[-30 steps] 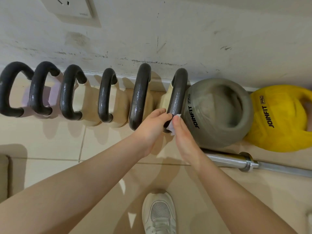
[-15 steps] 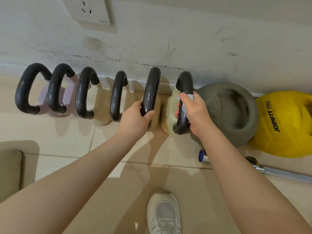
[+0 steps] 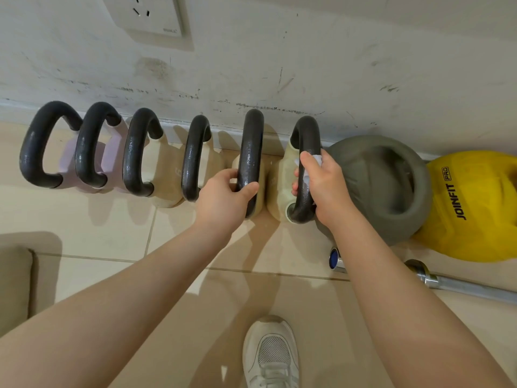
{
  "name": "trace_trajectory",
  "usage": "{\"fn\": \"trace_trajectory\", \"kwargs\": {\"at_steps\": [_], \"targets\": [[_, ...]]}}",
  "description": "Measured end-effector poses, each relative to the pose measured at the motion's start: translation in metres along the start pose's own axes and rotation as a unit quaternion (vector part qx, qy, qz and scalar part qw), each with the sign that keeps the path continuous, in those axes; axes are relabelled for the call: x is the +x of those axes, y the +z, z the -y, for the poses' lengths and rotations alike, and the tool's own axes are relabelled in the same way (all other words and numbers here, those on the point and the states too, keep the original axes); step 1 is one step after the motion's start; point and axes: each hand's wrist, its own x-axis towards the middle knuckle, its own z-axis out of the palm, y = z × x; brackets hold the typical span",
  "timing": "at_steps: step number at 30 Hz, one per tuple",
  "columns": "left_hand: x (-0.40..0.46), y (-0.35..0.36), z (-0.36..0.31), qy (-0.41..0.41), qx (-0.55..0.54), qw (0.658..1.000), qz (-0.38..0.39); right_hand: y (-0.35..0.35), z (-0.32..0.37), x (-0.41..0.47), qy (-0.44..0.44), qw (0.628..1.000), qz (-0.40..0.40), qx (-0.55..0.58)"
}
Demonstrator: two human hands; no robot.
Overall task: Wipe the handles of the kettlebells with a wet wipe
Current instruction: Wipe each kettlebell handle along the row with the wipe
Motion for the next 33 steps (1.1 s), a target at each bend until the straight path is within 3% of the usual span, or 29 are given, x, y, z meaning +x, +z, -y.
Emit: {"fn": "trace_trajectory", "kwargs": {"at_steps": [5, 9, 12, 24, 27, 29, 31, 33], "targets": [[0.0, 0.001, -0.002, -0.015, -0.024, 1.0, 0.004, -0.001, -0.003, 0.004, -0.008, 0.997, -0.01, -0.075], [-0.001, -0.002, -0.002, 0.012, 0.015, 1.0, 0.024, -0.002, -0.015, -0.004, 0.015, 0.999, -0.014, -0.031], [0.0, -0.006, -0.001, 0.035, 0.052, 0.997, 0.034, -0.004, -0.038, -0.027, -0.015, 0.999, -0.008, -0.043], [0.0, -0.005, 0.002, 0.048, 0.073, 0.996, 0.032, 0.008, -0.061, -0.033, 0.112, 0.977, -0.119, 0.133], [-0.003, -0.004, 0.006, 0.14, 0.248, 0.959, -0.02, 0.008, -0.065, -0.033, 0.13, 0.971, -0.125, 0.159], [-0.008, 0.0, 0.003, 0.256, 0.263, 0.929, -0.042, 0.007, -0.074, -0.041, 0.133, 0.979, -0.085, 0.131], [-0.011, 0.01, -0.001, 0.337, 0.231, 0.913, -0.005, 0.009, -0.082, -0.054, 0.094, 0.992, -0.054, 0.065], [-0.011, 0.026, -0.008, 0.318, 0.224, 0.919, 0.07, 0.012, -0.086, -0.065, 0.039, 0.999, -0.035, 0.009]]}}
